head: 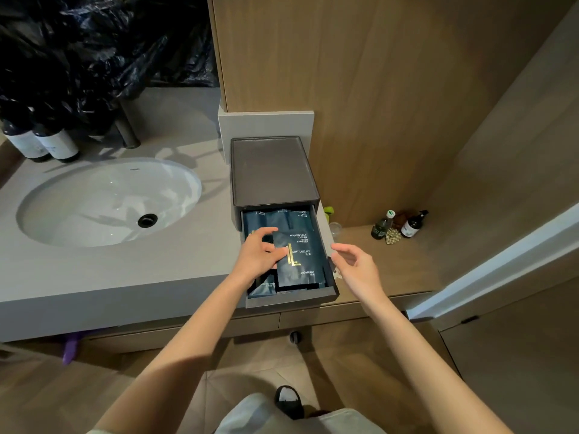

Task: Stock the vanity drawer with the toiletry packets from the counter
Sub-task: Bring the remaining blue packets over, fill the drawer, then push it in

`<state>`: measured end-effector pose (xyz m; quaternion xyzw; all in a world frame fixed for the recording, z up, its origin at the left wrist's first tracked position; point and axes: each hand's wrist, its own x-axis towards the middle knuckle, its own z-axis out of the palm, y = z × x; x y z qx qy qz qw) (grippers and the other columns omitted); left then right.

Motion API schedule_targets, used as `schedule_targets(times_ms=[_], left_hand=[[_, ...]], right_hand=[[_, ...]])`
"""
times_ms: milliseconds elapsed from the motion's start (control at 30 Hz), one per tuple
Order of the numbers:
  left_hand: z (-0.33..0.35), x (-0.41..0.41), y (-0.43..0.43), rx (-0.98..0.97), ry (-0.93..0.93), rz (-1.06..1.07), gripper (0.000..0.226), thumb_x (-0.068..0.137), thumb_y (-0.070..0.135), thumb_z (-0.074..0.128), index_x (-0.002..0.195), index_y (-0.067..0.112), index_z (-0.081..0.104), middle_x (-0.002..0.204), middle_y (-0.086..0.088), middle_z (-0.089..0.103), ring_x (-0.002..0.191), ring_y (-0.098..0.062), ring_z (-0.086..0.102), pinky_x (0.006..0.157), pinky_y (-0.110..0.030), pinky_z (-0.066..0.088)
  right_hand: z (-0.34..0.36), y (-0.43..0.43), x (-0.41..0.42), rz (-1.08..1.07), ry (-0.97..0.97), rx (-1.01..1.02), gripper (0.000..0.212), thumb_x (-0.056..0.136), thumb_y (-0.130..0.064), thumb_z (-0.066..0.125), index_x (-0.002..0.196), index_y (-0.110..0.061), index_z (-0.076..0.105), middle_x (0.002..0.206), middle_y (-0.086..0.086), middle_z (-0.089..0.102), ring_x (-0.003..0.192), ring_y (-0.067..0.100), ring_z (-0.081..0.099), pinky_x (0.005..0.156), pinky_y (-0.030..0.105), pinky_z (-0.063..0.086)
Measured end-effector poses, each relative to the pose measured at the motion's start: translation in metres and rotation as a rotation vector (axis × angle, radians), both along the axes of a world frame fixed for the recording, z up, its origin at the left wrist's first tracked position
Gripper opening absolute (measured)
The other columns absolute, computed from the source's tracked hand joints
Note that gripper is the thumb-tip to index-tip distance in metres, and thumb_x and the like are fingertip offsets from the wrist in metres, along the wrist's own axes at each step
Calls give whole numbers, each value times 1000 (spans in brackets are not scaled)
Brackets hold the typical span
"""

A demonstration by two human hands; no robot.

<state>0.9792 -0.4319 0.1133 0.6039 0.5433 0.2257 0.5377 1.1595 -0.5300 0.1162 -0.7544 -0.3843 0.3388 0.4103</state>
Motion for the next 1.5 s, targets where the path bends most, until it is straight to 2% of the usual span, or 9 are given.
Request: schedule_targets(times_ms=[133,333,433,533,800,1067,1233,1300,1500], left_hand=[[-14,10,1,90,142,-39,58,79,19,73,132,18,49,69,-1,56,69,-20,61,84,-46,55],[-16,23,-10,207,186,-48,56,77,22,76,128,17,53,74,4,56,65,-17,60,76,-41,57],[-13,22,-19,492,455,-104,59,77,36,74,129,24,49,103,2,58,89,-17,59,71,-34,51],[-14,14,-20,684,598,-224,64,77,44,71,133,25,48,127,0,49,112,-20,49,86,-35,46],[-21,-7,-22,675,808,-494,79,80,61,54,147,31,26,158,4,20,146,-25,15,115,-40,20],[-16,-16,-24,696,736,-508,73,86,60,45,149,31,22,160,-1,11,148,-26,4,119,-40,13],[-2,-38,-42,741,541,-367,61,87,55,50,140,25,45,142,-1,47,132,-23,40,107,-41,38],[2,-50,-50,770,527,-347,59,83,58,53,132,26,52,126,3,59,116,-19,50,95,-38,46],[-7,-71,-69,793,611,-503,45,78,57,60,114,28,64,102,10,67,91,-15,52,77,-30,45]], right_hand=[[-10,-5,2,35,3,-73,30,96,-18,53,124,-16,61,126,0,61,114,13,55,101,34,46],[-8,-6,-1,67,28,-87,32,96,-14,50,127,-12,57,117,1,64,109,8,57,94,24,45],[-7,-6,-2,101,8,-93,35,95,-9,52,130,-9,55,123,5,63,110,8,55,91,18,40],[-8,-5,-3,141,-43,-98,38,94,-10,54,132,-11,54,130,7,61,122,14,55,94,20,41],[-4,-5,-5,240,-153,-122,49,92,-1,54,140,-11,46,139,6,54,130,18,49,102,21,35],[1,-8,-6,284,-207,-89,50,95,-12,54,143,-18,42,142,1,51,130,18,49,103,26,38],[12,-22,-5,467,-481,10,49,94,-31,56,140,-30,43,142,-10,50,128,12,45,109,38,38],[14,-28,-5,545,-582,42,47,92,-36,57,138,-33,45,138,-12,52,125,9,42,102,32,42],[2,-35,-12,721,-916,95,39,90,-39,60,128,-32,56,114,-12,66,99,11,44,79,23,29]])
